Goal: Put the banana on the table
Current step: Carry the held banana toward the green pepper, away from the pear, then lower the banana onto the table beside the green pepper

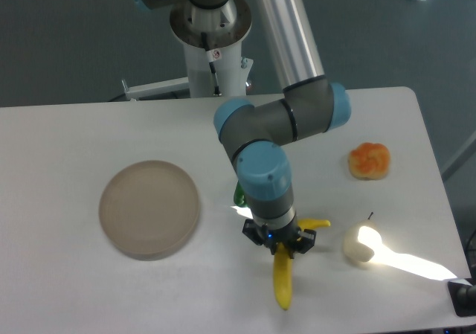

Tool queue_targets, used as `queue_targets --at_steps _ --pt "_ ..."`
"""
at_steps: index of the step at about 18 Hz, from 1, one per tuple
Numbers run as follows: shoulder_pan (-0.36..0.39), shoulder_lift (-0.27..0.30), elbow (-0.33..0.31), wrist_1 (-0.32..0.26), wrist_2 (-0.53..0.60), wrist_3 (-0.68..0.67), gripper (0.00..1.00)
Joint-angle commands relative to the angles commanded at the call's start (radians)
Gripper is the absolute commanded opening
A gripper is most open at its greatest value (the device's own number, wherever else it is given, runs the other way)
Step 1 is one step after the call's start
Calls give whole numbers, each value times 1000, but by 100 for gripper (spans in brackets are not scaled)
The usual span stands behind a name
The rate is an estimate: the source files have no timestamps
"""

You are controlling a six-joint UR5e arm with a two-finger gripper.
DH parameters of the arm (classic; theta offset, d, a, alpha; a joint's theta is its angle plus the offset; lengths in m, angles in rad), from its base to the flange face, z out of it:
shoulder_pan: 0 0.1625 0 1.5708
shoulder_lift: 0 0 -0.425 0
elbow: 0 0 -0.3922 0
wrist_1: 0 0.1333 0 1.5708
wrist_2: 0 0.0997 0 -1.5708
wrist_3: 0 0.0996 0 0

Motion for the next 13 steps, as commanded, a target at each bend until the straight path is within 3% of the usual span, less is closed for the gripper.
queue_targets --at_steps 13 --pt "-34 0 -54 0 17 49 38"
